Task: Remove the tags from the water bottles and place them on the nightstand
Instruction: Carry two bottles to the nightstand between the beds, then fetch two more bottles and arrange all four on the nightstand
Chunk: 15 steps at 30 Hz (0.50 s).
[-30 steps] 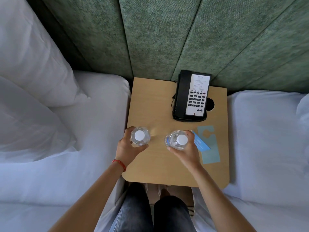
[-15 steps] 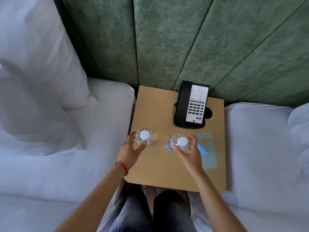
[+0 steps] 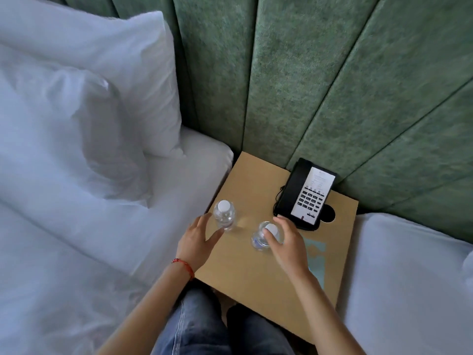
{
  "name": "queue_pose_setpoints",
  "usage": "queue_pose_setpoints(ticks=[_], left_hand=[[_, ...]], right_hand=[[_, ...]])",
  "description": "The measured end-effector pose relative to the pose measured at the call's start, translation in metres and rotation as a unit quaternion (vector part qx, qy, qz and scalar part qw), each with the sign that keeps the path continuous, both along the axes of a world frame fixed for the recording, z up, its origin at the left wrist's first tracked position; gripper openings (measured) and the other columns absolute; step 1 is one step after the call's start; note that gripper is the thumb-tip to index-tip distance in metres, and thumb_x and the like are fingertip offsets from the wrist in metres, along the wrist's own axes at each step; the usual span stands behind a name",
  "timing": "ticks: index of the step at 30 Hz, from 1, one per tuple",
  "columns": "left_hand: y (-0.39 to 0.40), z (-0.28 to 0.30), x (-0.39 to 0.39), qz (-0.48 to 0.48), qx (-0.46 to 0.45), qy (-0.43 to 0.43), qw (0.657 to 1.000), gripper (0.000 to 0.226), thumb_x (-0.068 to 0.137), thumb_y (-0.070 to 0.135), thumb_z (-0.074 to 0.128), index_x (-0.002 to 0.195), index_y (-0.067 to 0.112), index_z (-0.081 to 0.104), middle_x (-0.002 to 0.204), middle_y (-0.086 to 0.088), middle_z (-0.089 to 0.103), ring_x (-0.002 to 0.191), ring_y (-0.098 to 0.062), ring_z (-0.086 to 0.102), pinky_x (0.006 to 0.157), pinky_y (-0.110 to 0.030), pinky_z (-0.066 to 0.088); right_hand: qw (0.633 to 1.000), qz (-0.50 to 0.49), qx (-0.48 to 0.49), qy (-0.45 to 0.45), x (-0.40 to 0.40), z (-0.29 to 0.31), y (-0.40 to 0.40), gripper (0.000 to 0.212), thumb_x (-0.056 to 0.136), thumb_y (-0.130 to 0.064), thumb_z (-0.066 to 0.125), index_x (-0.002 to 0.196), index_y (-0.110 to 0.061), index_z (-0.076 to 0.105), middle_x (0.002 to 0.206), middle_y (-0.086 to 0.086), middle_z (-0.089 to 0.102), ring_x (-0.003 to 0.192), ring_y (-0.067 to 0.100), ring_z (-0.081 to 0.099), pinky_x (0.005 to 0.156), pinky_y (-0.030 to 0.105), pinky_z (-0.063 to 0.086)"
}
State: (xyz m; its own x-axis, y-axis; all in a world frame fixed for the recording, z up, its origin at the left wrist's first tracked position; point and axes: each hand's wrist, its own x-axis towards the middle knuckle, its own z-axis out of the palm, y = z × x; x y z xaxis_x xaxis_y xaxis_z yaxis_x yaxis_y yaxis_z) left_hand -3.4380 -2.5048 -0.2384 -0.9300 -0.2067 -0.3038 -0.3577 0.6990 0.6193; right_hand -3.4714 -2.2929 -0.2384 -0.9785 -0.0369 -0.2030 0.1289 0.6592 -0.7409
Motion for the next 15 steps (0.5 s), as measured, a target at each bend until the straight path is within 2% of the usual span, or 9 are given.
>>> queue_pose_setpoints(ticks=[4,7,10,15], left_hand=[[0.023,0.002,0.037,0.020,-0.052,0.004,0.998,0.052,0.091,0.040,0.047,0.137,0.017,0.037,0.140,-0.005,0.043,0.127,-0.023,0.040,0.103,-0.037,0.035],[0.036,0.006,0.067,0.038,-0.088,0.017,0.995,0.052,0.091,0.040,0.048,0.136,0.018,0.038,0.141,-0.005,0.043,0.128,-0.024,0.040,0.104,-0.039,0.031],[0.037,0.012,0.100,0.095,-0.107,0.025,0.989,0.050,0.089,0.039,0.051,0.134,0.017,0.042,0.138,-0.007,0.047,0.126,-0.027,0.042,0.104,-0.041,0.032],[0.028,0.020,0.148,0.206,-0.118,0.025,0.971,0.048,0.089,0.035,0.053,0.133,0.018,0.043,0.138,-0.007,0.046,0.127,-0.027,0.041,0.105,-0.041,0.032]], right_hand=[[0.995,0.098,0.024,0.027,-0.001,0.010,0.010,0.042,0.087,-0.026,0.061,0.125,-0.010,0.054,0.136,0.003,0.050,0.128,0.016,0.044,0.097,0.018,0.032],[0.983,0.174,0.036,0.034,0.000,0.014,0.010,0.044,0.088,-0.029,0.059,0.129,-0.012,0.050,0.140,0.001,0.046,0.130,0.014,0.040,0.098,0.017,0.030],[0.968,0.243,0.042,0.043,0.003,0.020,-0.001,0.046,0.089,-0.032,0.058,0.130,-0.015,0.049,0.140,0.000,0.046,0.131,0.014,0.039,0.103,0.026,0.033],[0.941,0.333,0.022,0.057,0.014,0.025,-0.036,0.045,0.087,-0.029,0.060,0.128,-0.014,0.051,0.135,0.001,0.052,0.128,0.014,0.043,0.103,0.023,0.031]])
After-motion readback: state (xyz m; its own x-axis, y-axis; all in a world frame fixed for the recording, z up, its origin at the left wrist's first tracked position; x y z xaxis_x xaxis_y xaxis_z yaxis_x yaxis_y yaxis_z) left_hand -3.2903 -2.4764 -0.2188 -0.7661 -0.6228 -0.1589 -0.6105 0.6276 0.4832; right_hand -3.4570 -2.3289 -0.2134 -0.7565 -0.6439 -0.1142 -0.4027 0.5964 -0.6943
